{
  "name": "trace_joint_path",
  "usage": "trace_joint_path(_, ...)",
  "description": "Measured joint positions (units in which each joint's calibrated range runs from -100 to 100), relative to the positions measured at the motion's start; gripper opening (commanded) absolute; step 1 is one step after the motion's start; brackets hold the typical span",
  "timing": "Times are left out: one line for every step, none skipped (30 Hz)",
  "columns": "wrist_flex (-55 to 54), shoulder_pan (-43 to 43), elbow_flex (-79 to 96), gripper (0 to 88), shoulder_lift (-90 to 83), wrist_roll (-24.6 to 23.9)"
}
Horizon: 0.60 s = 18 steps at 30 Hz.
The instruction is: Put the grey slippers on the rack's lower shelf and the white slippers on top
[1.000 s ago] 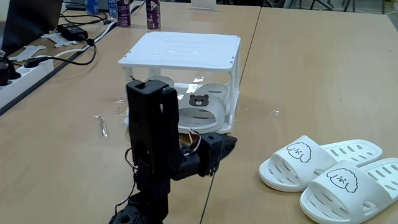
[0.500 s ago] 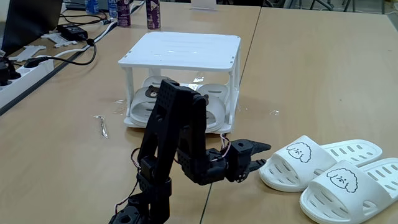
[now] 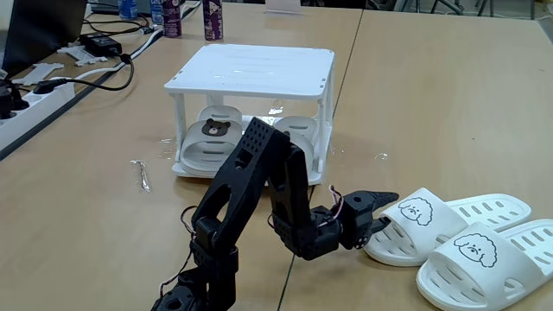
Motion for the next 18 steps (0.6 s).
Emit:
trace_joint_path(0.0,0.4,-1.3,31.5,0.7,0.0)
trace_joint_path(0.0,0.7,-2.5,31.5,1.4,0.0)
trace_joint_path(0.0,1.0,-4.0,31.5,2.1,0.0)
trace_joint_path(0.2,1.4,-5.6,31.5,2.7,0.0)
trace_joint_path(1.2,1.7,-7.4,31.5,3.1,0.0)
trace_joint_path(3.2,2.2,-9.8,31.5,3.5,0.0)
trace_joint_path(4.5,2.7,-11.4,31.5,3.7,0.0)
trace_joint_path(6.5,3.0,-13.6,31.5,3.9,0.0)
trace_joint_path(8.3,3.1,-15.8,31.5,4.0,0.0)
trace_joint_path(9.9,3.1,-18.0,31.4,4.5,0.0)
trace_joint_path(11.2,3.1,-19.9,31.4,5.0,0.0)
trace_joint_path(12.5,3.1,-21.6,31.4,5.5,0.0)
trace_joint_path(13.6,3.1,-23.1,31.2,6.2,0.0)
trace_joint_path(14.8,3.1,-24.9,29.6,6.9,0.0)
trace_joint_path(15.3,3.1,-25.8,25.1,7.5,0.0)
trace_joint_path(15.7,3.1,-26.9,18.2,8.3,0.0)
trace_joint_path(16.0,3.1,-27.9,10.1,9.3,0.0)
trace_joint_path(16.0,3.1,-28.9,1.6,10.3,0.0)
